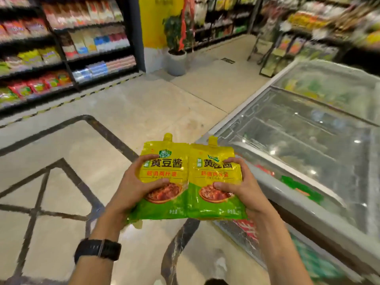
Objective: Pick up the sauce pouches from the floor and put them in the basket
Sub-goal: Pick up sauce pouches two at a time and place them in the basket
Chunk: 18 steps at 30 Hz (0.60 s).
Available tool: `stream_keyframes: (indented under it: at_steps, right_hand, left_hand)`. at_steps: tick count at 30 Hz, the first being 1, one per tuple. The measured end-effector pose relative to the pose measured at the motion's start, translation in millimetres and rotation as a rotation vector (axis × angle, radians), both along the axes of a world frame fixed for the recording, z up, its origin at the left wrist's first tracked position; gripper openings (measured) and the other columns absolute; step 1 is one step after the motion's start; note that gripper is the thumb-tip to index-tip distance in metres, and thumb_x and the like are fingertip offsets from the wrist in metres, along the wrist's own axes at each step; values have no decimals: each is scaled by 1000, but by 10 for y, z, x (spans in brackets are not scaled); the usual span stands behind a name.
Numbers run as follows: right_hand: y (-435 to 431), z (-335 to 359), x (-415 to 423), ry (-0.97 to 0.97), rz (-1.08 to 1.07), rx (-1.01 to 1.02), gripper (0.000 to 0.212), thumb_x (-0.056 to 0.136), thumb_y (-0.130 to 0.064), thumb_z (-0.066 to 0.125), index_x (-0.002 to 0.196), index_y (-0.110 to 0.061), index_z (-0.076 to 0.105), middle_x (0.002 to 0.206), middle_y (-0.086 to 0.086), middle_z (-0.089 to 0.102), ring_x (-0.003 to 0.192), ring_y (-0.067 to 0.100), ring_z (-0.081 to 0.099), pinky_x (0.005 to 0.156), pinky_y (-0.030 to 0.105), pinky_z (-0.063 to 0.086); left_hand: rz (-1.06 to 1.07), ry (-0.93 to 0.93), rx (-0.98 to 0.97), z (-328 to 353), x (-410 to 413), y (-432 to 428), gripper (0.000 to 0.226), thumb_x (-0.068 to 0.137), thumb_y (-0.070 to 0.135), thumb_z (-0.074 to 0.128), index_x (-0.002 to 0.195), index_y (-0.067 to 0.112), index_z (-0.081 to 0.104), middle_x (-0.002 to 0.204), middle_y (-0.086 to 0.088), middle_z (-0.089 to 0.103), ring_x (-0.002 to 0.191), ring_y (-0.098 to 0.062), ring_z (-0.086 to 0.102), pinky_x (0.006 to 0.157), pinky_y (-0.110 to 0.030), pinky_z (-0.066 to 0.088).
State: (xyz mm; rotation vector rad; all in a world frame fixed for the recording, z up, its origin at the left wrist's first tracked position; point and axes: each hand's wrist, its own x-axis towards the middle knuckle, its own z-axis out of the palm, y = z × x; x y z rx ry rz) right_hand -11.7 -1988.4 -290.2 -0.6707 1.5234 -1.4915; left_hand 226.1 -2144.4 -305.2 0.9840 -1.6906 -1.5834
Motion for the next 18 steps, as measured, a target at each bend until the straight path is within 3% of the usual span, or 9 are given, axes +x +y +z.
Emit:
stream_keyframes:
  at_steps: [3,7,11,18]
  right_hand:
    - [635,30,-70,14,-213,-16,68,55,-1,86,113,-22,57,114,12,72,100,34,71,81,53,58]
    - [1697,60,-53,46,-522,-53,74,53,4,89,115,-17,55,110,13,72,92,24,72,71,38,59]
    - [2837,68,130,39,-803,-93,73,53,2,83,118,-12,53,99,11,76,87,24,72,69,36,61]
    - [4754,-24,786,-4,-1233,-155,72,55,3,81,118,-14,51,104,11,75,90,25,73,68,36,60]
  left_hand:
    - [-239,8,-49,101,-441,175,68,56,22,96,116,35,64,109,15,72,94,-7,72,77,-20,57]
    - [-518,14,-74,166,-1133,712,70,55,15,92,118,28,65,105,6,75,92,-9,73,74,-19,57]
    - [-820,5,-153,228,-1733,1589,73,52,33,98,116,41,65,117,2,71,103,-16,70,85,-32,58]
    - [-1229,-10,-234,208,-2296,3611,65,63,7,90,120,25,64,101,13,74,85,0,71,71,-10,51]
